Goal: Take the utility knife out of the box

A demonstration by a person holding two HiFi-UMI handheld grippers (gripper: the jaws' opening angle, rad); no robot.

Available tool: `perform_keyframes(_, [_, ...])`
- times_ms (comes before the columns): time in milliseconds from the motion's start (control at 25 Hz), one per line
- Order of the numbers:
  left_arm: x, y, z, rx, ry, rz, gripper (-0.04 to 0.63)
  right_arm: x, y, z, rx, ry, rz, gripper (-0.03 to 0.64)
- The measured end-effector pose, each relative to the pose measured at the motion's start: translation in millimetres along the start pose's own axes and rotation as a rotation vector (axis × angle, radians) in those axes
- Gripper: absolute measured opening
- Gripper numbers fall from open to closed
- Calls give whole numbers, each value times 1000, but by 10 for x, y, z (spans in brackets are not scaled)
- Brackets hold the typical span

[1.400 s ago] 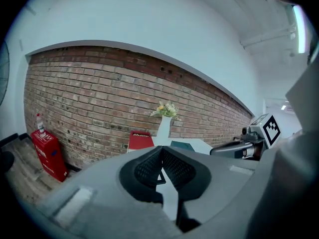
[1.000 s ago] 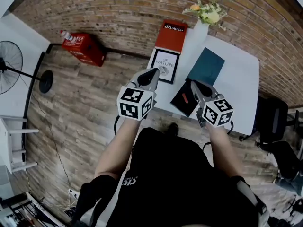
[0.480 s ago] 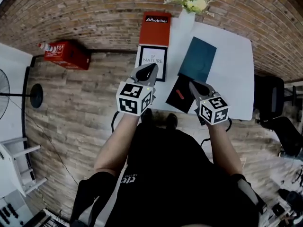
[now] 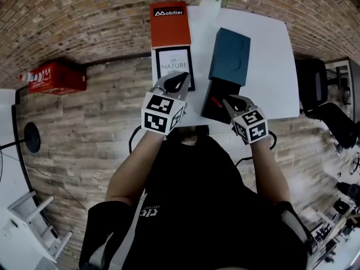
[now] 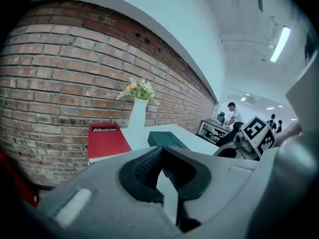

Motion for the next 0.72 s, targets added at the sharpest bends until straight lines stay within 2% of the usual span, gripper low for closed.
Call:
perform_keyframes(160, [-16,-37,147,-36,17,73,6,-106,-40,207,-108,71,29,54])
perform_keyframes(320, [37,-140,221,-56,21,122,6,-151,-64,386,-202,58,16,67])
perform_keyframes(440, [47,-227,238,-64,21,128,6,-140,-136,497,-246,66,2,75])
perform_keyframes(600, [62,-282,251,-73,30,126,6,-145,-241,581,-287,133,-24,76])
perform_keyframes(720, [37,-319,286,-89,31,122,6,-151,-332,685,-329,135,-58,80])
Point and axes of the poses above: the fingertips, and each gripper's own axes: y backward along the fingers, x to its right, z out of its underside, the point moved 5 cm from there along y, backward along the fingers, and after that the axes turned 13 degrees about x, right-handed, at the moved point
